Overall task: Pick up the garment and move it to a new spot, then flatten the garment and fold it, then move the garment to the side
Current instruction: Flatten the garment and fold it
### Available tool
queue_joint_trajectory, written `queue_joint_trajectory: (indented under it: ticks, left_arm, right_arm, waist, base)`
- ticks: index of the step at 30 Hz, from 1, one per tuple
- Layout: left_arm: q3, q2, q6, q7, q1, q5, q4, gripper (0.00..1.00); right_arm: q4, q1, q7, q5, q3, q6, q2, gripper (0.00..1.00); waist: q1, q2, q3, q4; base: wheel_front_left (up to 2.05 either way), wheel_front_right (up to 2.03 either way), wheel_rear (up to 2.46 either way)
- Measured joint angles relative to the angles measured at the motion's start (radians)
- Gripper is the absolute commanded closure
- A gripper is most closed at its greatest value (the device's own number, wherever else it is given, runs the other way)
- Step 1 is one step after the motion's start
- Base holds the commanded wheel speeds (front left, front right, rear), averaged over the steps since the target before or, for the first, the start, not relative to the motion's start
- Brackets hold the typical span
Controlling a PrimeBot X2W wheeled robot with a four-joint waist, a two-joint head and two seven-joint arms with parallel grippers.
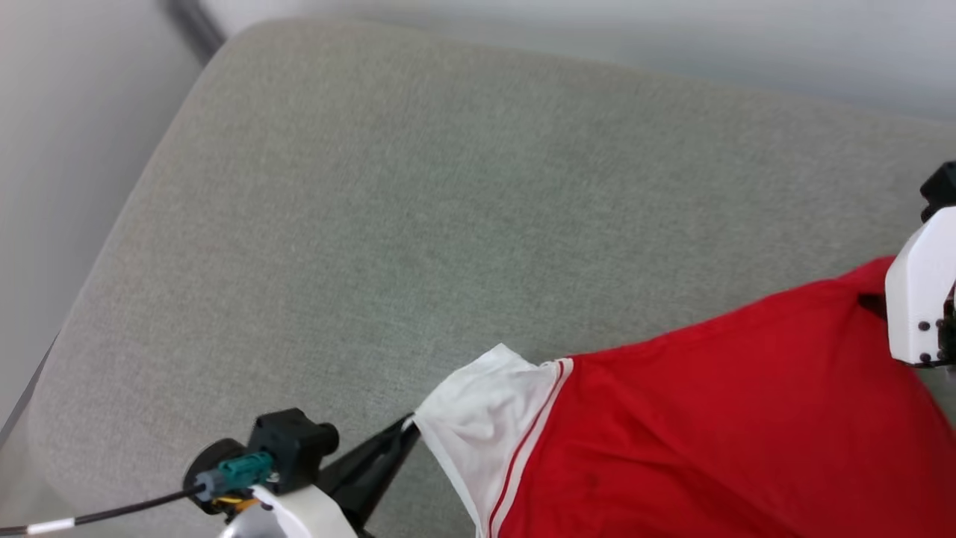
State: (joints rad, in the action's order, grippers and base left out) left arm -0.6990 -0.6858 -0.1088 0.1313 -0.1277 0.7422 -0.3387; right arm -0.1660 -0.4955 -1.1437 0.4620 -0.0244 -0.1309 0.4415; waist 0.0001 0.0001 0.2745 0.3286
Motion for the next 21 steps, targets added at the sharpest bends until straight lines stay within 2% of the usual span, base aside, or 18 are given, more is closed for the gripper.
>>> queue_joint_trajectory:
  ticks: [4,8,15,21]
  left_arm:
    - [0.034,-0.045,-0.012,0.018,-0.011,0.0,-0.025,1.0]
    - [0.084,-0.086,-0.026,0.022,-0.038,0.0,-0.056,1.0]
    - [0.182,-0.153,-0.053,0.005,-0.085,-0.005,-0.111,1.0]
    - [0.28,-0.208,-0.077,-0.019,-0.13,-0.009,-0.156,1.0]
  right_arm:
    - [0.015,-0.01,0.049,0.047,-0.01,0.0,-0.004,1.0]
    - [0.072,-0.025,0.13,0.12,-0.03,0.0,-0.001,1.0]
    - [0.181,-0.062,0.208,0.2,-0.056,0.0,-0.002,1.0]
    - [0.259,-0.121,0.233,0.238,-0.057,0.0,0.012,1.0]
  waist:
    - [0.0,0.0,-0.064,-0.033]
    - [0.0,0.0,-0.123,-0.077]
    - [-0.0001,0.0,-0.206,-0.176]
    - [-0.0001,0.0,-0.251,-0.263]
  base:
    - [0.0,0.0,0.0]
    - [0.0,0.0,0.0]
    - [0.0,0.0,0.0]
    - [0.0,0.0,0.0]
